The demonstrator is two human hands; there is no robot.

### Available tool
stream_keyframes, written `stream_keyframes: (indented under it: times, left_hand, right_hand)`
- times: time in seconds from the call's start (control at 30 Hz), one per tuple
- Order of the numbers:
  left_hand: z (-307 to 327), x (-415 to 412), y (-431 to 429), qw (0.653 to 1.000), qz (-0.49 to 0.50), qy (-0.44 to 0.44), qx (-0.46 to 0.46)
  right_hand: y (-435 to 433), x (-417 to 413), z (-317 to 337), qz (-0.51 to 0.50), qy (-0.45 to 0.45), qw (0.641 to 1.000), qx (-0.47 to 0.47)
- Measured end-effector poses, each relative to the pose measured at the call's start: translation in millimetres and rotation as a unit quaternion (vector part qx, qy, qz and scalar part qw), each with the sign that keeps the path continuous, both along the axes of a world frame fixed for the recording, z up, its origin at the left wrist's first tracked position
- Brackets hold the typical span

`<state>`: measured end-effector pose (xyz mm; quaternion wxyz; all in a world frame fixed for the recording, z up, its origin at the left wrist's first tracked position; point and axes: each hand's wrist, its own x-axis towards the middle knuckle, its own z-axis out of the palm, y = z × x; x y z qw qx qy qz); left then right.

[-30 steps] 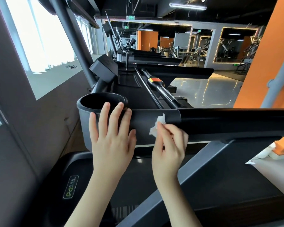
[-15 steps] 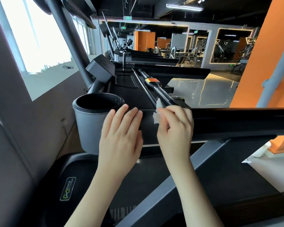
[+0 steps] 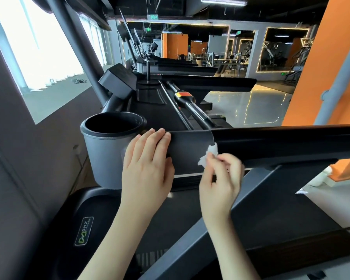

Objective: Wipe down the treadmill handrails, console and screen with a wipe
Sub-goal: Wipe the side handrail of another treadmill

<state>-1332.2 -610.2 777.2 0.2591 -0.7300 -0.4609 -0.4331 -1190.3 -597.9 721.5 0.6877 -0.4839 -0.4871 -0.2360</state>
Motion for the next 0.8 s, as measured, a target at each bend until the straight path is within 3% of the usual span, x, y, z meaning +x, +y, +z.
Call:
stream_keyframes:
  times: [0.17, 0.3, 0.47, 0.57, 0.73, 0.8]
  left_hand:
    - [-1, 2, 0, 1.0, 0.003, -0.008, 0.0]
    - [-2, 3, 0, 1.0, 0.008, -0.008, 0.005]
    - [-2, 7, -1, 1.0, 0.025, -0.001, 0.004]
    - [-1, 9, -1, 0.999, 0.043, 0.011, 0.007]
    - [0, 13, -1, 0.997, 0.073, 0.022, 0.014]
    - [4, 15, 1, 0.996, 0.075, 0.035, 0.015]
  right_hand:
    - [-2, -15, -15, 0.041, -0.032, 0.999, -0.002]
    - [8, 7, 0, 0.011, 0.002, 0.999, 0.03]
    - [4, -11, -16, 0.041, 0.019, 0.999, 0.016]
    - [6, -2, 11, 0.049, -0.014, 0.998, 0.031]
    - [11, 15, 48, -0.001, 0.038, 0.999, 0.008]
    - [9, 10, 44, 0.004, 0.017, 1.0, -0.005]
